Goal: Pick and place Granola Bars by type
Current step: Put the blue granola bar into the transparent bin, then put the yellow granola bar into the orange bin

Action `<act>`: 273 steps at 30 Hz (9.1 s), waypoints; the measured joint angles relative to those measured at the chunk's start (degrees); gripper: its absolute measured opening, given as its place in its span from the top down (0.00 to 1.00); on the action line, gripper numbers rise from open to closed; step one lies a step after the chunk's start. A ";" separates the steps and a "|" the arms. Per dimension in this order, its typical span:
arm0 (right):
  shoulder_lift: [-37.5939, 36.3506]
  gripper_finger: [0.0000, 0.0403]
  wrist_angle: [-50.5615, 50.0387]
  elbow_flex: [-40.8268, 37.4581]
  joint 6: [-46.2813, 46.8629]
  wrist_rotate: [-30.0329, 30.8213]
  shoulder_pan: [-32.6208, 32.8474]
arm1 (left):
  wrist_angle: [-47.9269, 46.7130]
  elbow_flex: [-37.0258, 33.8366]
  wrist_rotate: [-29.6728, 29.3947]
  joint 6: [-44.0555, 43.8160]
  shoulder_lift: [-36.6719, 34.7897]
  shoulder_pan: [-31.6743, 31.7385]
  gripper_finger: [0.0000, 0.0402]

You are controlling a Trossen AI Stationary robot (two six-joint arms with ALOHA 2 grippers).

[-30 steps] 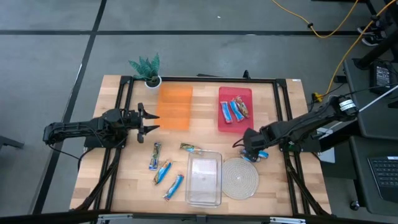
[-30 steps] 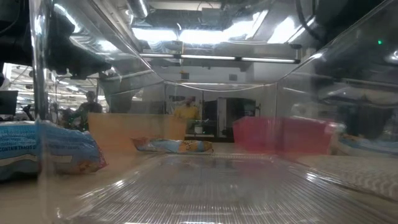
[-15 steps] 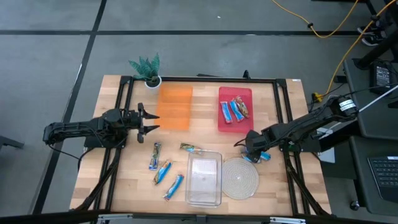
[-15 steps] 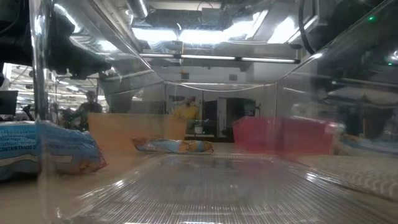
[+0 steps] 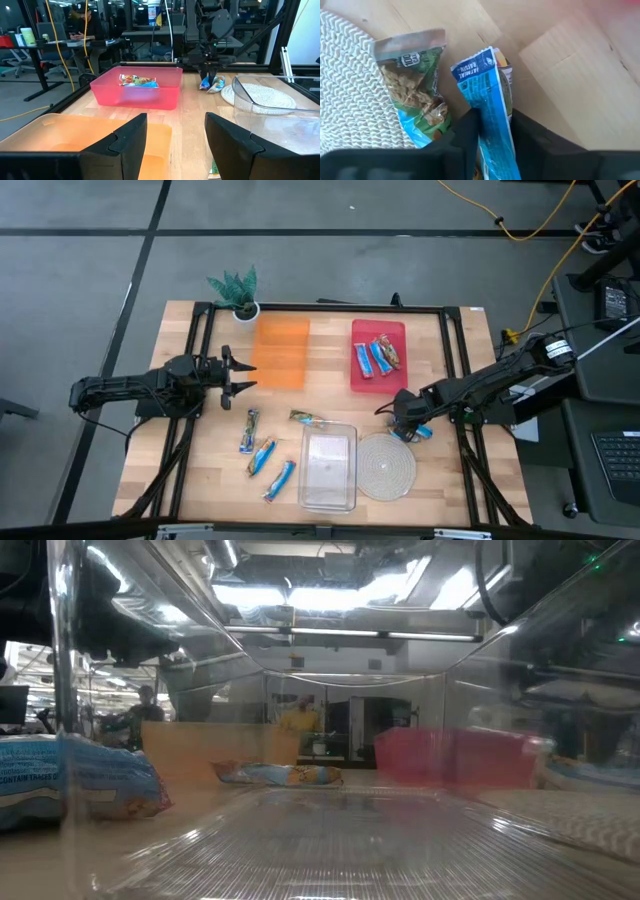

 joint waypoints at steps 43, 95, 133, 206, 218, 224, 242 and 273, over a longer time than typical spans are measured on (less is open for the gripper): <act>1.05 0.76 -10.71 25.98 -16.63 10.85 5.36 | 0.00 0.00 0.00 0.01 0.01 0.01 0.52; 25.80 0.88 5.81 22.62 -28.12 4.47 -3.41 | 0.00 -0.02 0.00 0.00 0.02 0.02 0.52; 16.94 0.89 -29.24 47.04 -20.14 14.10 6.34 | 0.02 0.00 0.00 0.01 0.07 0.02 0.52; 52.45 0.88 -17.42 68.12 -53.92 -1.36 6.51 | 0.02 -0.01 0.00 0.01 0.09 0.01 0.52; 52.78 0.88 -15.65 68.23 -53.76 -1.45 6.51 | 0.00 -0.01 0.00 0.01 0.08 0.02 0.52; 52.82 0.87 -15.82 68.20 -52.55 -1.08 6.51 | 0.00 -0.02 0.00 0.01 0.09 0.02 0.52; 53.00 0.51 -21.92 72.10 -49.14 -0.41 7.00 | 0.00 -0.02 0.00 0.01 0.09 0.00 0.52; 52.62 0.51 -52.52 94.35 -37.99 21.53 13.74 | 0.00 -0.02 0.00 0.01 0.07 0.00 0.52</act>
